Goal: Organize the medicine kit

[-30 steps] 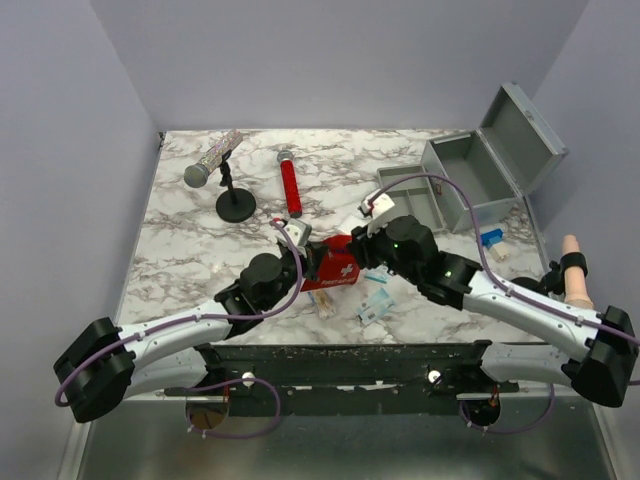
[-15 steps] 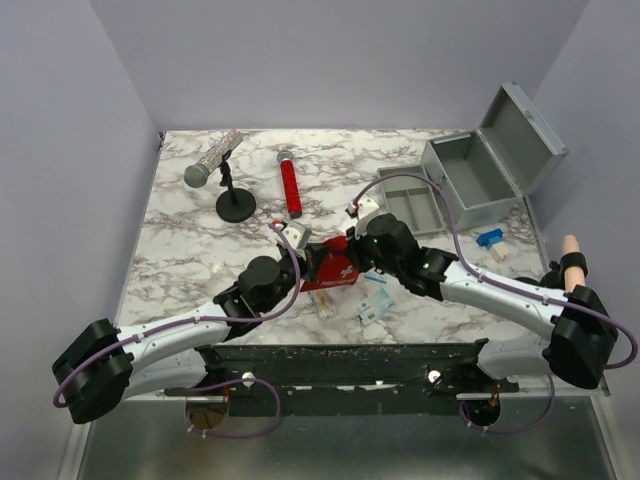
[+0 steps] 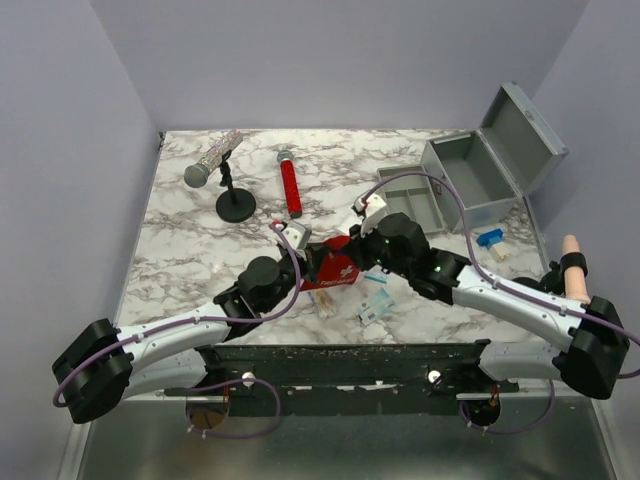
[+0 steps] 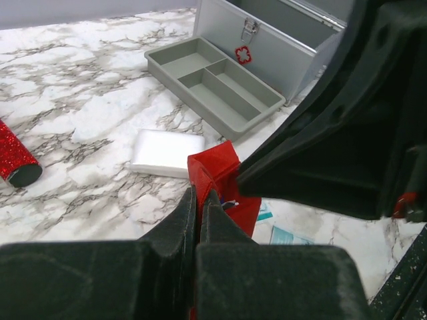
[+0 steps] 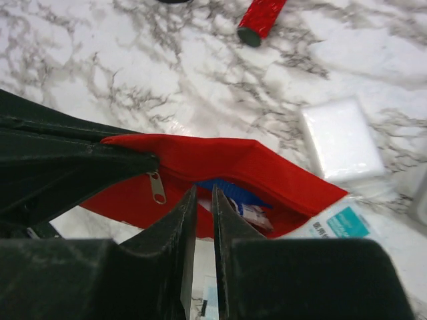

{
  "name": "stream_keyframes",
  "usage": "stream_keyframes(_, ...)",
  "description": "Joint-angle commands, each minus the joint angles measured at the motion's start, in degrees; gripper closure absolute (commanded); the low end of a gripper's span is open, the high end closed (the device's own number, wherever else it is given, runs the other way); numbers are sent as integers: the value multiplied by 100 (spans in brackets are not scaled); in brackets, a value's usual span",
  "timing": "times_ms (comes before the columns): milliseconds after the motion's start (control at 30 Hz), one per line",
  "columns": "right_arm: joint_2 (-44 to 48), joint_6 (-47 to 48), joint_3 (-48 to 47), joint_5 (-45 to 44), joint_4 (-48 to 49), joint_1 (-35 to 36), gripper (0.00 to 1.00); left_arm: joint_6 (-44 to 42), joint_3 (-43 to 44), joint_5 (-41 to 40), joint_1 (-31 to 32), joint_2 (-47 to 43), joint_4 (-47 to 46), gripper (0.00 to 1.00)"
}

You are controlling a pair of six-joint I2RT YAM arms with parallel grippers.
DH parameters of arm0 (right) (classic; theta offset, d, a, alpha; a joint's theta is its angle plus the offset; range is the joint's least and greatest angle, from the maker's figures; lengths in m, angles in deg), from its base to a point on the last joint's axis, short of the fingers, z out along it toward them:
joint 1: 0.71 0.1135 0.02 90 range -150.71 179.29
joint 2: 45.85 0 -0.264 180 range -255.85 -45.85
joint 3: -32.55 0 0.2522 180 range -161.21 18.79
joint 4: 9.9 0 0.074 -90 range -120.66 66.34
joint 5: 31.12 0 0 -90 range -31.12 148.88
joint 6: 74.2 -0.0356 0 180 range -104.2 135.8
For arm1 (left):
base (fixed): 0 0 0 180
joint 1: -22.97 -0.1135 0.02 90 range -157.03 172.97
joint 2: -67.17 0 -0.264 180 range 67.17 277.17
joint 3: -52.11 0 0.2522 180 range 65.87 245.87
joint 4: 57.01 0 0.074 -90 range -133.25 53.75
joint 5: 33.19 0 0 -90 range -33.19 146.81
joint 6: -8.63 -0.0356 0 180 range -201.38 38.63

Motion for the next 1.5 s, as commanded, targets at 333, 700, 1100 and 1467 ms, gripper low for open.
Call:
stream_keyframes(333,348,-670,-240,791,-214,6,54,838,62,-395,21,-316,453,100)
stream_keyframes(700,-39,-1223,-232,942,-109,15,54,908,89,-193,21,-431,400,100)
stream_keyframes(1100,-425,-1224,-513,616,-21,6,56,847,36,-35,21,-431,330,100)
stream_keyframes(1467,-584,-1242,-557,704,-3,15,80,803,-26,-26,21,-466,277,100)
